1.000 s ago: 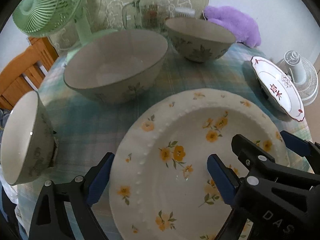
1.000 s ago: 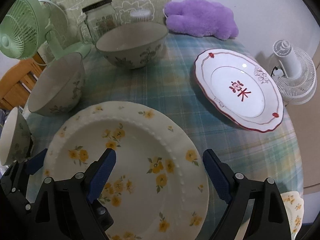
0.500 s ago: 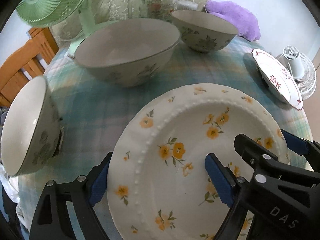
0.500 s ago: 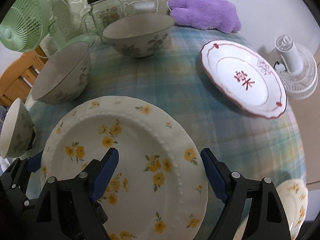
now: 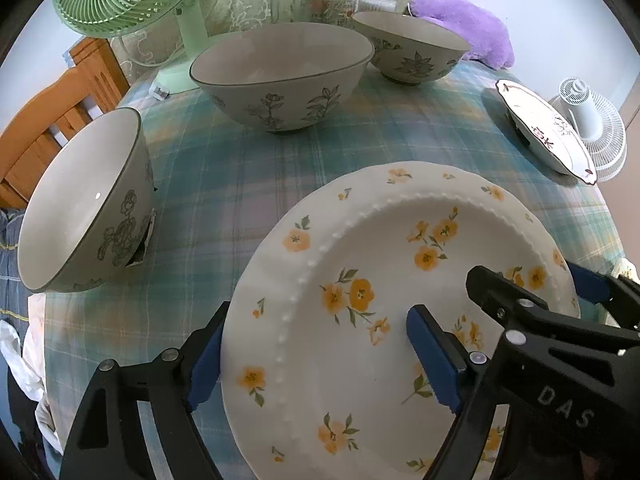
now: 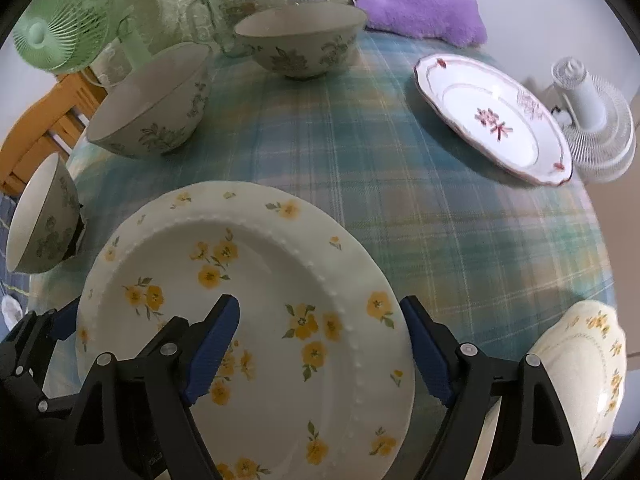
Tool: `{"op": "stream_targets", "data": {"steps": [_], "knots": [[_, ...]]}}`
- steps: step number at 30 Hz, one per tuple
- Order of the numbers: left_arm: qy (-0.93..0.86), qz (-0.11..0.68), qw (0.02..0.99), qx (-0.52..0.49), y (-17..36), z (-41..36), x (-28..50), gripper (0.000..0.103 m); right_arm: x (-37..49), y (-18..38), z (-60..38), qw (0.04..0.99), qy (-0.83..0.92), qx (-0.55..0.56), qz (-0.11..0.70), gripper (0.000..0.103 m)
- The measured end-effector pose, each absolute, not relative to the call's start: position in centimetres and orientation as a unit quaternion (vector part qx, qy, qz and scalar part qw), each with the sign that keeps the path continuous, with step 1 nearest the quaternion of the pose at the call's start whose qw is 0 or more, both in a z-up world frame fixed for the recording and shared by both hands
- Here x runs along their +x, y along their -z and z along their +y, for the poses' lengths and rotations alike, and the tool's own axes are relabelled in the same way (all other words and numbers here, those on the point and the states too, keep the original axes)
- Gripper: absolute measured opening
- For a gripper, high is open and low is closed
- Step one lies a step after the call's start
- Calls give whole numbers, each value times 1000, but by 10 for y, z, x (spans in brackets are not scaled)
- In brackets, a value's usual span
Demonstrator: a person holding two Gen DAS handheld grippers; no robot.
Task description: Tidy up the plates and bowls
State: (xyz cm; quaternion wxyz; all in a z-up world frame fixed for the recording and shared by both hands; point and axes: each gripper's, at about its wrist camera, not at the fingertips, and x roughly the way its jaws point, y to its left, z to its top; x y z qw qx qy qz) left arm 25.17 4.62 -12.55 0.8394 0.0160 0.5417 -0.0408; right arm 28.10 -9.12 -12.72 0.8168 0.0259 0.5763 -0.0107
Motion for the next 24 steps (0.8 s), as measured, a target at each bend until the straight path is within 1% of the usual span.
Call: {"op": "stream_targets", "data": {"steps": [2, 5, 15, 24], "knots": [[42, 536, 843, 17, 126, 46, 250, 88, 282, 131, -94, 813, 13, 38, 581, 81], [44, 533, 845, 15, 127, 46, 250, 89, 282, 133, -95, 814, 13, 44, 579, 80], [60, 554, 830, 16, 123, 46, 251, 88, 284, 134, -94, 807, 22, 47, 588, 80], [72, 548, 834, -1, 102, 52, 235, 88, 270, 110, -89, 814, 34, 43, 579, 80]]}}
